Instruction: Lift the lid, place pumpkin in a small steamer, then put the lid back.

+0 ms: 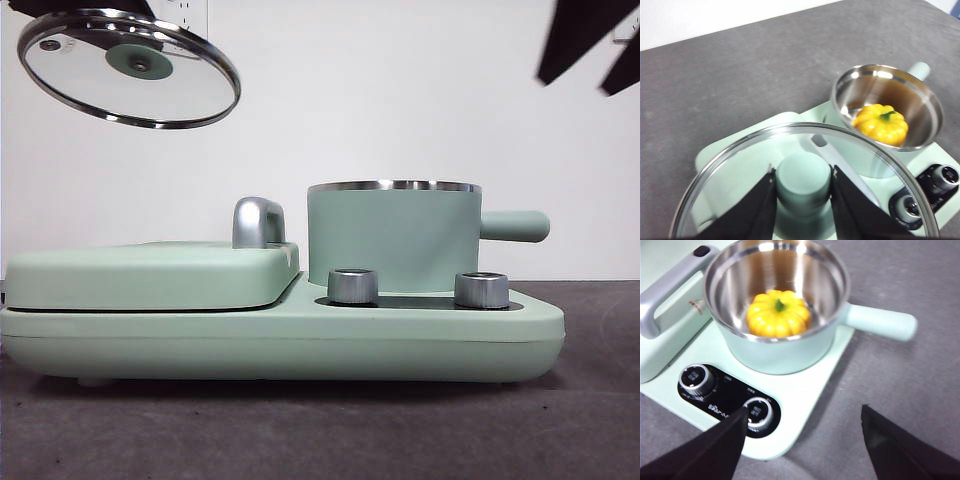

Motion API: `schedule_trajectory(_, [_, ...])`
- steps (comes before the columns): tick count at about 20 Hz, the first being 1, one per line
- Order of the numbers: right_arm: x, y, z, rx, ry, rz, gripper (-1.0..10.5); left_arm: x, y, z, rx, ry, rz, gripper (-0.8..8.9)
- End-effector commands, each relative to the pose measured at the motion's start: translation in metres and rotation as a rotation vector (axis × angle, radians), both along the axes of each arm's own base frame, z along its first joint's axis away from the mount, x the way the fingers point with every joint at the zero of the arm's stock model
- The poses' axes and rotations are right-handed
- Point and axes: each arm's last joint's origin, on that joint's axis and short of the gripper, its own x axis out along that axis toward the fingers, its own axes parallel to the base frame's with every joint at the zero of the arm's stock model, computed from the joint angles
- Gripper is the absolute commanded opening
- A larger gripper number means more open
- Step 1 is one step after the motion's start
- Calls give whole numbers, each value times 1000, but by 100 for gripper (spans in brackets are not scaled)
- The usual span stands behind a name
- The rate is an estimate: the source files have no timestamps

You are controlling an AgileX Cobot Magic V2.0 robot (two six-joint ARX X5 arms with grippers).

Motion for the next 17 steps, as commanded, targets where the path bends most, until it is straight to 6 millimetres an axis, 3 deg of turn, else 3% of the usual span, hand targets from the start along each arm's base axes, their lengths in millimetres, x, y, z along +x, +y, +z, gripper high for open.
schedule_trajectory(1, [-14,-8,-1,33,-9,-35,346,-1,-6,7,1,-51,-41,10])
schedule_trajectory(9, [-47,-28,1,48,-44,-53,346,-3,-32,4,9,-77,-151,11])
schedule_trajectory(17, [-65,-41,1,36,-63,-129,346,10,-76,-13,0,-99,-261,11])
